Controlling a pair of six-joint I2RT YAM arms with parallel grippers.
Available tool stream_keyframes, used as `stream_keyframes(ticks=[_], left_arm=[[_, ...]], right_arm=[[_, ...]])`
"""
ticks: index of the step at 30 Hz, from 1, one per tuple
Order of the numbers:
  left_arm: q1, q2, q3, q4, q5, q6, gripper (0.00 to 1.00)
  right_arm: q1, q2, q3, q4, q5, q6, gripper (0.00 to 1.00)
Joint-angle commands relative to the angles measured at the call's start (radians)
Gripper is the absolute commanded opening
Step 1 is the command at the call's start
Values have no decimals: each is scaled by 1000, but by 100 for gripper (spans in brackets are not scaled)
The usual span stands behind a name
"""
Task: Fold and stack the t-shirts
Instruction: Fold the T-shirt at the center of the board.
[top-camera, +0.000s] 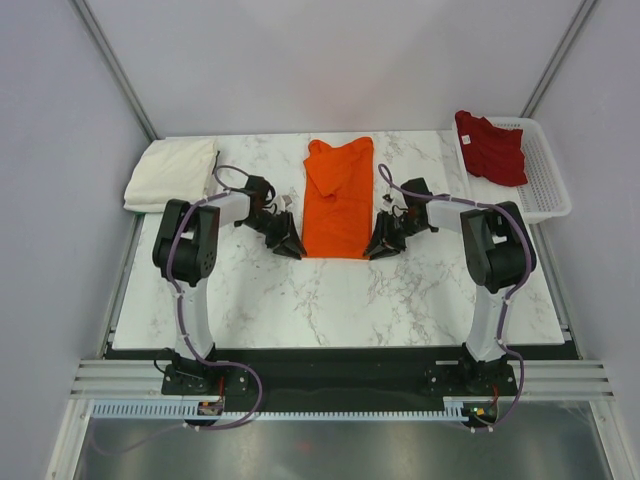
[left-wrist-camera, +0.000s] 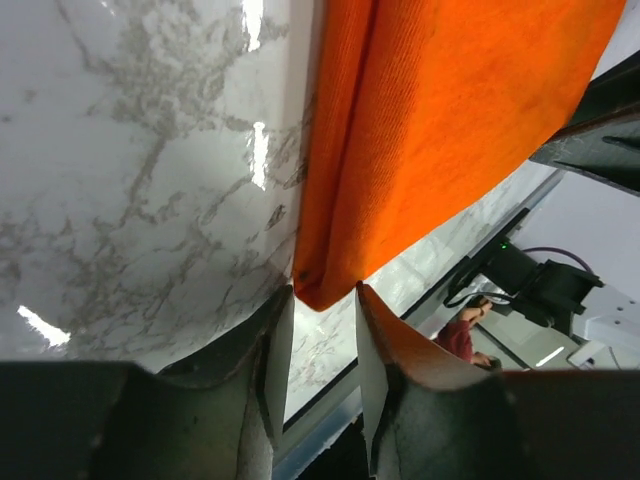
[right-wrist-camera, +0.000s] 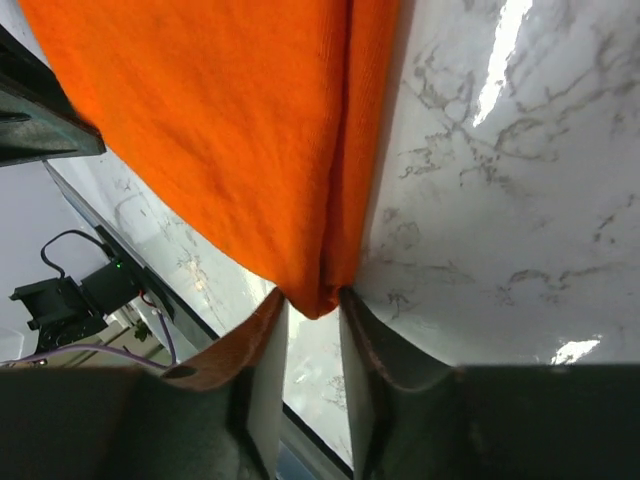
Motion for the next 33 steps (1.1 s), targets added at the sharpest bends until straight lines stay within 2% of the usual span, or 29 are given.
stream_keyframes(ticks=[1, 2, 3, 4, 5, 8, 16, 24, 29, 33], left_arm=[[-15, 32, 39, 42, 25, -30, 30], [-15, 35, 42, 42, 28, -32, 25], [-15, 34, 45, 44, 31, -32, 18], [-15, 29, 47, 44, 32, -32, 7], [-15, 23, 45, 44, 32, -33, 4], [-15, -18, 22, 53, 51, -38, 2], [-12, -234, -73, 48, 92, -41, 2], [-12, -493, -226, 48, 112, -69, 2], [-12, -515, -268, 50, 102, -55, 2], [-10, -473, -196, 50, 94, -35, 2]], right_arm=[[12, 27, 13, 42, 27, 5, 33], [11, 29, 9, 48, 21, 11, 21], [11, 26, 10, 54, 18, 14, 16], [12, 23, 9, 56, 16, 11, 12], [12, 9, 7, 56, 13, 8, 6], [6, -38, -6, 56, 7, -3, 0], [1, -261, -85, 5, -5, -23, 0], [0, -549, -258, -76, -11, -34, 0], [-5, -618, -303, -73, 7, -32, 0], [-23, -573, -231, -58, 22, -53, 0]])
